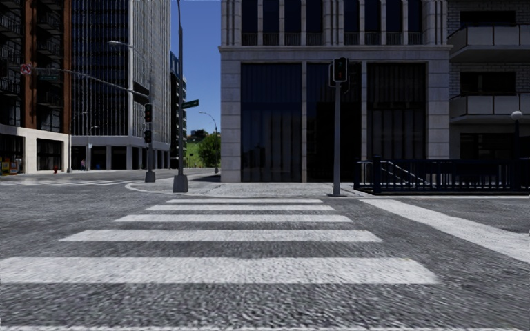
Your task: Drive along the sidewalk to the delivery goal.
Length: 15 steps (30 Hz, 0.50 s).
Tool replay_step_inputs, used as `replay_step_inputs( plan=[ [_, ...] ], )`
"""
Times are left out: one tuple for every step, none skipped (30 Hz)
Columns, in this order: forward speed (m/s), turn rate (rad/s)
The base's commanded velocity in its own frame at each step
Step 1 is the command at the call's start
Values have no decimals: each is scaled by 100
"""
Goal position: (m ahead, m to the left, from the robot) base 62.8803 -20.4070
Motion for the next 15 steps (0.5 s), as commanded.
replay_step_inputs(
  plan=[
    [200,0],
    [200,0],
    [200,0],
    [200,0],
    [200,0],
    [200,0],
    [200,0],
    [200,0],
    [200,0],
    [200,0],
    [200,0],
    [200,0],
    [200,0],
    [200,0],
    [200,0]
  ],
)
